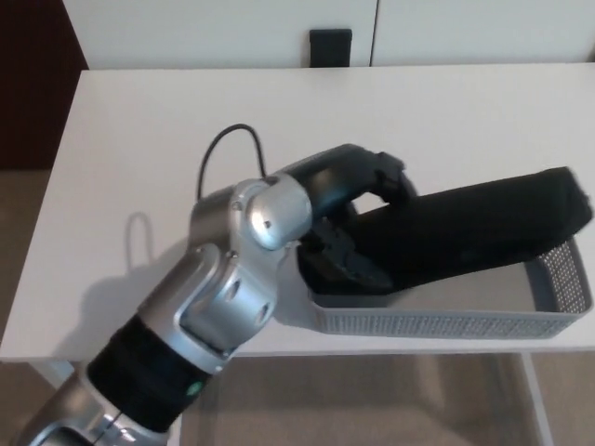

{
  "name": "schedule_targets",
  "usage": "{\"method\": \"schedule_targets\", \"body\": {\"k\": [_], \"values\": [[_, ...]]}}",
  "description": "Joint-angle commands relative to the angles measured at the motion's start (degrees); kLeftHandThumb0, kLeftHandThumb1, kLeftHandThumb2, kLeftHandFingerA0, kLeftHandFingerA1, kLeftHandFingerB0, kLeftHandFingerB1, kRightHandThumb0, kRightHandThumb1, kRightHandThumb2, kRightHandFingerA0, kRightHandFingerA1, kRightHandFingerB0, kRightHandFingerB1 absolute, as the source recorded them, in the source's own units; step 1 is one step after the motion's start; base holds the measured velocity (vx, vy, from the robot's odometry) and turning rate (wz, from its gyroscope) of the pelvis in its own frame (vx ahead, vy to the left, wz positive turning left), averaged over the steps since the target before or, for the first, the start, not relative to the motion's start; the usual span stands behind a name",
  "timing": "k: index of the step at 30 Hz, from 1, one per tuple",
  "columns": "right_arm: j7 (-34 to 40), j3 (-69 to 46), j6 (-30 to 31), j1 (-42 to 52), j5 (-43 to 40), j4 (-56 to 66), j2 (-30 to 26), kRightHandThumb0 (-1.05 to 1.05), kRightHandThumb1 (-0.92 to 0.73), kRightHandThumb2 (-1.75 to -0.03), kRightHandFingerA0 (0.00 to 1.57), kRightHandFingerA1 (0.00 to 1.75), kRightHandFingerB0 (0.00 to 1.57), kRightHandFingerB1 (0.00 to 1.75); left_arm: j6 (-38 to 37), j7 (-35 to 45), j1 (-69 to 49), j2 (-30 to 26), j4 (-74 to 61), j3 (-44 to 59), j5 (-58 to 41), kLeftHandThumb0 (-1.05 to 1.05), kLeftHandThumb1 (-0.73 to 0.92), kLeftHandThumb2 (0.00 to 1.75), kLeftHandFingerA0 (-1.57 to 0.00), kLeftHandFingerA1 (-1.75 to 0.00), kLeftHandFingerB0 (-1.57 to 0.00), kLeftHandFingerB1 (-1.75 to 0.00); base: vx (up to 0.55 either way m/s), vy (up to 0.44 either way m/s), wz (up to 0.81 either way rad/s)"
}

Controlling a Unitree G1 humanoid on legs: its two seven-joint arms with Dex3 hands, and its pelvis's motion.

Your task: The robot walk towards a table in front and pick up a black pencil case on the left hand side and put the pencil case into a small container on the right hand side

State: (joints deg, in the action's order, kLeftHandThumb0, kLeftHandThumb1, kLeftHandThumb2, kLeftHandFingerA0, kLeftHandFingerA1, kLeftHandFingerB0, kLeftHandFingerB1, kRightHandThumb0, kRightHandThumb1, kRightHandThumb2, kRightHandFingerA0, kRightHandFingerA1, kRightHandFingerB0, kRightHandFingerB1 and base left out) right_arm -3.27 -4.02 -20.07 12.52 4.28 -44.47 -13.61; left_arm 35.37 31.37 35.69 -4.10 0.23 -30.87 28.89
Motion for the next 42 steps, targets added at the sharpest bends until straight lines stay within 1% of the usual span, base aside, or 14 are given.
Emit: {"method": "schedule_targets", "body": {"k": [1, 2, 3, 4, 5, 6, 7, 24, 30, 32, 34, 35, 38, 42], "values": [[-1.8, -0.6, 1.2, -0.1, -1.1, 0.5, -1.1, -0.36, -0.67, -0.60, 0.63, 0.49, 0.52, 0.44, -2.5, -0.7, -1.4, -2.3, -1.3, 0.9, -0.8, -0.13, 0.73, 0.61, -0.97, -1.03, -0.84, -0.60, 0.00, 0.000, 0.00], [-2.2, -0.6, 1.6, -0.1, -1.3, 0.9, -1.2, -0.36, -0.67, -0.59, 0.62, 0.48, 0.51, 0.43, -1.1, -2.1, -2.4, -1.9, -2.2, 1.4, -0.4, -0.29, 0.65, 0.60, -1.05, -0.90, -0.61, -0.43, 0.00, 0.000, 0.00], [-2.3, -0.6, 1.9, -0.1, -1.3, 1.3, -1.2, -0.36, -0.67, -0.59, 0.61, 0.48, 0.51, 0.43, -0.4, -1.6, -2.1, -2.6, -2.6, 0.7, 0.7, -0.54, 0.55, 0.57, -0.49, -0.50, -0.18, -0.27, 0.00, 0.000, 0.00], [-2.3, -0.6, 2.1, -0.3, -1.3, 1.6, -1.1, -0.36, -0.67, -0.59, 0.61, 0.48, 0.51, 0.43, -0.2, 0.0, -1.3, -4.0, -2.7, -0.6, 1.8, -0.54, 0.55, 0.57, -0.49, -0.50, -0.18, -0.27, 0.00, 0.000, 0.00], [-2.3, -0.6, 1.8, -0.4, -1.2, 1.4, -1.1, -0.35, -0.67, -0.59, 0.61, 0.48, 0.51, 0.44, 0.3, 1.4, -0.5, -5.1, -2.8, -2.2, 2.8, -0.34, 0.32, 0.90, -0.01, -0.49, 0.00, -0.49, 0.00, 0.000, 0.00], [-2.4, -0.7, 2.3, -0.3, -1.3, 1.8, -1.1, -0.35, -0.67, -0.59, 0.62, 0.48, 0.51, 0.43, 0.9, 2.5, 0.1, -6.4, -3.3, -3.8, 4.2, -0.80, 0.50, 0.84, 0.00, -0.08, 0.00, -0.03, 0.00, 0.000, 0.00], [-2.4, -0.7, 2.7, -0.2, -1.2, 2.2, -1.1, -0.36, -0.66, -0.59, 0.62, 0.47, 0.52, 0.43, 1.4, 3.2, 0.4, -7.1, -3.6, -4.6, 4.6, -0.84, 0.51, 0.85, 0.00, -0.02, 0.00, 0.00, 0.00, 0.000, 0.00], [-1.5, 0.9, 3.7, -1.7, 1.3, 3.4, -2.5, -0.37, -0.67, -0.59, 0.69, 0.48, 0.53, 0.43, 1.9, 6.0, 1.0, -8.9, -6.9, -5.9, 2.2, -0.92, 0.56, 0.92, 0.00, 0.00, 0.00, 0.00, 0.00, 0.000, 0.00], [-1.9, 1.1, 3.8, -0.2, 0.7, 4.0, -2.1, -0.37, -0.67, -0.59, 0.69, 0.48, 0.53, 0.43, 1.9, 8.1, -1.2, -11.8, -18.7, -0.6, -0.3, -0.88, 0.53, 0.89, 0.00, -0.01, 0.00, 0.00, 0.00, 0.000, 0.00], [-1.5, 1.5, 3.2, 0.7, 1.5, 3.9, -2.3, -0.39, -0.67, -0.59, 0.70, 0.48, 0.53, 0.43, 3.0, 9.6, -2.8, -13.2, -27.9, 3.7, -2.0, -0.87, 0.52, 0.88, 0.00, 0.00, 0.00, 0.00, 0.00, 0.000, 0.00], [-1.6, 1.6, 3.4, 1.1, 1.4, 4.2, -2.3, -0.38, -0.67, -0.58, 0.69, 0.47, 0.54, 0.43, 2.1, 9.8, -4.8, -14.1, -34.7, 8.1, -4.3, -1.04, 0.58, 0.98, 0.00, 0.00, 0.00, -0.08, 0.00, 0.000, 0.00], [-2.0, 1.3, 3.4, 0.9, 0.8, 3.7, -2.0, -0.37, -0.66, -0.58, 0.68, 0.48, 0.55, 0.44, 3.1, 12.2, -7.3, -15.7, -43.4, 14.3, -7.6, -0.80, 0.47, 0.89, 0.00, -0.07, 0.00, -0.12, 0.00, 0.000, 0.00], [-2.3, 1.5, 2.6, 1.8, 1.0, 2.7, -2.4, -0.36, -0.67, -0.58, 0.68, 0.46, 0.53, 0.43, 2.8, 17.6, -16.0, -17.4, -58.8, 29.3, -16.2, -0.80, 0.46, 0.89, 0.00, -0.07, -0.01, -0.12, 0.00, 0.000, 0.00], [-3.4, 1.4, 1.8, 2.9, 0.6, 2.2, -2.9, -0.36, -0.66, -0.59, 0.64, 0.48, 0.51, 0.44, -11.5, 22.9, -32.9, -21.3, -60.2, 51.8, -39.5, -0.67, 0.37, 0.85, 0.00, -0.20, -0.06, -0.23, 0.00, 0.000, 0.00]]}}
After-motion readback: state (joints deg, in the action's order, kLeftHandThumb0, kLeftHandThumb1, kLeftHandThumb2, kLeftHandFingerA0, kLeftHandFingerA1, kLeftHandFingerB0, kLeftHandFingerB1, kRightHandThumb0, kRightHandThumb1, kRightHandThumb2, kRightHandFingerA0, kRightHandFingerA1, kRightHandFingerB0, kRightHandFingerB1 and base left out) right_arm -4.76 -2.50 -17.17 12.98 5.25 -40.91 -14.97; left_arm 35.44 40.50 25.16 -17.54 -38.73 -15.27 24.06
